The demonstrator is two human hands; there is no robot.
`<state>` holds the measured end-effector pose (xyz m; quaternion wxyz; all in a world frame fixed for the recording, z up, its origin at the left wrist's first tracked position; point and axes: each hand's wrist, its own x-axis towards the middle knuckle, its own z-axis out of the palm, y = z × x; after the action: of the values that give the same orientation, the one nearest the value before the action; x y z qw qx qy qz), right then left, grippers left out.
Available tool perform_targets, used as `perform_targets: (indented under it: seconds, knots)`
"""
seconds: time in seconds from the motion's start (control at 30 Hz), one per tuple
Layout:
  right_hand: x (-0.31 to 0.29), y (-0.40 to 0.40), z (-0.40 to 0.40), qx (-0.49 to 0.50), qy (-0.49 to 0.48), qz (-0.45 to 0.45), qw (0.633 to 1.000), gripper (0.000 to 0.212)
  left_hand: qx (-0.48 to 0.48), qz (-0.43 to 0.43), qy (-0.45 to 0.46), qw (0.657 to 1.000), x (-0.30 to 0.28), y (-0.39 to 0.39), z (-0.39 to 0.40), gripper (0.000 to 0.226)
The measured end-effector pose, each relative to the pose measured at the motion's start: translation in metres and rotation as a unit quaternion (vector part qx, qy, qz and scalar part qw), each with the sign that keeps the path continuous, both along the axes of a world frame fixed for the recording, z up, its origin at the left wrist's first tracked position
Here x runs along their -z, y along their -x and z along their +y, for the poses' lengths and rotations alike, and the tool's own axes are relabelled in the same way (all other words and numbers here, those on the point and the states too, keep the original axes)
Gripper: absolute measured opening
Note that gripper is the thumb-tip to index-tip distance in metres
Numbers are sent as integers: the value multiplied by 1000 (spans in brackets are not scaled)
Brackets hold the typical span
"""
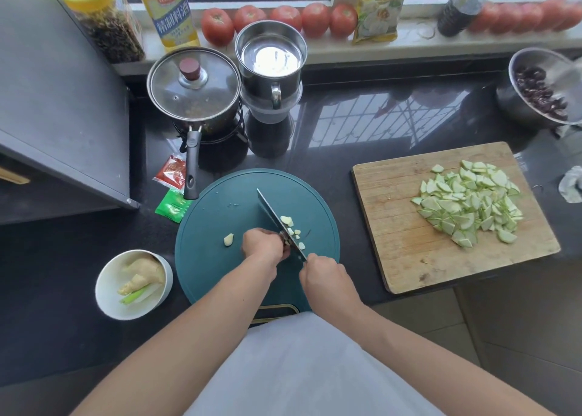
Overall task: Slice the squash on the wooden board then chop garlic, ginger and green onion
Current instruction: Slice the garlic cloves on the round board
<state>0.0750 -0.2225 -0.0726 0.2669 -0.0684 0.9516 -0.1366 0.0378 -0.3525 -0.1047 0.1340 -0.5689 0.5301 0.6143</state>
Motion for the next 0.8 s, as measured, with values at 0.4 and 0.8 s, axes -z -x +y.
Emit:
perform_targets:
  seconds: [0.4,0.8]
  knots:
    - [-14,16,9,35,65,27,997,31,65,28,9,997,-12,-6,-12,19]
    - [-8,14,16,24,30,-4,999,30,380,31,362,850,-9,-52,-107,19]
